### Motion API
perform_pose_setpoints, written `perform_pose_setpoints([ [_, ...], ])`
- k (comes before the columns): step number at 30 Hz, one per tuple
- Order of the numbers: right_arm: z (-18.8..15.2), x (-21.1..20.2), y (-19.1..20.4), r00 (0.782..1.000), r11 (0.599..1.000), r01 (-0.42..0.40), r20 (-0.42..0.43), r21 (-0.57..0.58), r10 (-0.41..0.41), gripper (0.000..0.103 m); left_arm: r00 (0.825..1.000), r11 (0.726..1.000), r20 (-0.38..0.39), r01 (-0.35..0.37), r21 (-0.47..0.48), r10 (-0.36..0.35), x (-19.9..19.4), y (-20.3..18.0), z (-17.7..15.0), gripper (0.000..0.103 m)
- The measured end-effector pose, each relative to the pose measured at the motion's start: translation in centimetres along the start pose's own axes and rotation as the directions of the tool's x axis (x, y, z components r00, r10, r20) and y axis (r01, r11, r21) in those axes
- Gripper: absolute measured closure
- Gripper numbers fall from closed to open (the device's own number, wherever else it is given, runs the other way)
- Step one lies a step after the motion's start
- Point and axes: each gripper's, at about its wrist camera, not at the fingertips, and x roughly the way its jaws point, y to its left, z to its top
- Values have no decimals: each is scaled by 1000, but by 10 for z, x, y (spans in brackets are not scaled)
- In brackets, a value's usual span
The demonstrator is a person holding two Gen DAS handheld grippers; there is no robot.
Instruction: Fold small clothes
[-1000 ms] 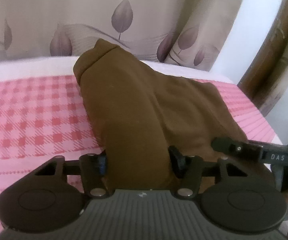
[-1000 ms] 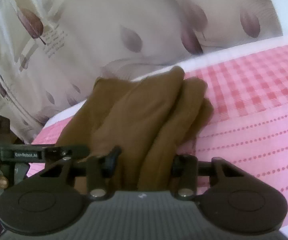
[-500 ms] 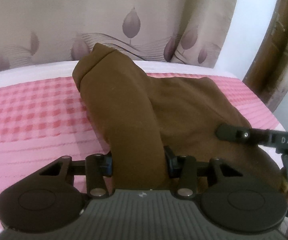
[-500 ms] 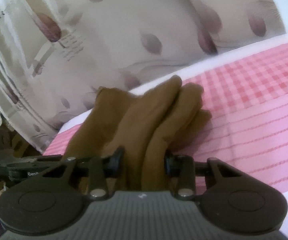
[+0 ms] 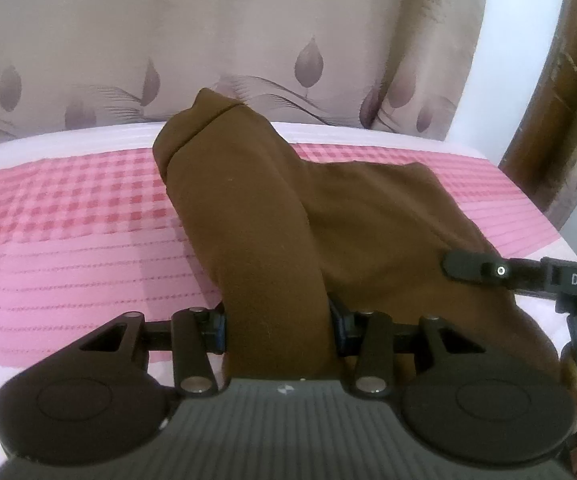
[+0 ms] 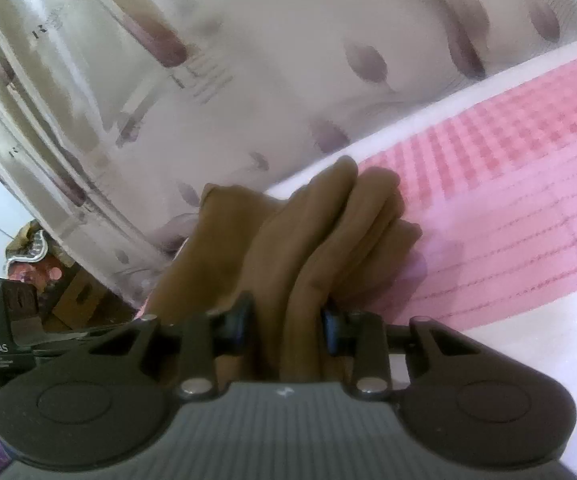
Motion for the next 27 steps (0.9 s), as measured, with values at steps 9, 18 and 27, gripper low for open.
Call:
perform_pose_setpoints([
  [9,-24,-4,13,1000,1000,12,-14,2,-12,70,1000,998,9,13,-65,-12,-7,20,-23,57],
  [18,-50,-22,33,977,961,205,88,-185,-192,63,950,988,282,-106,-110,133,-37,23,-57,0],
  [27,-83,-80,96,896,891,356,375,-282,-239,8,871,939,382,-344,23,310,-87,-29,-67,0],
])
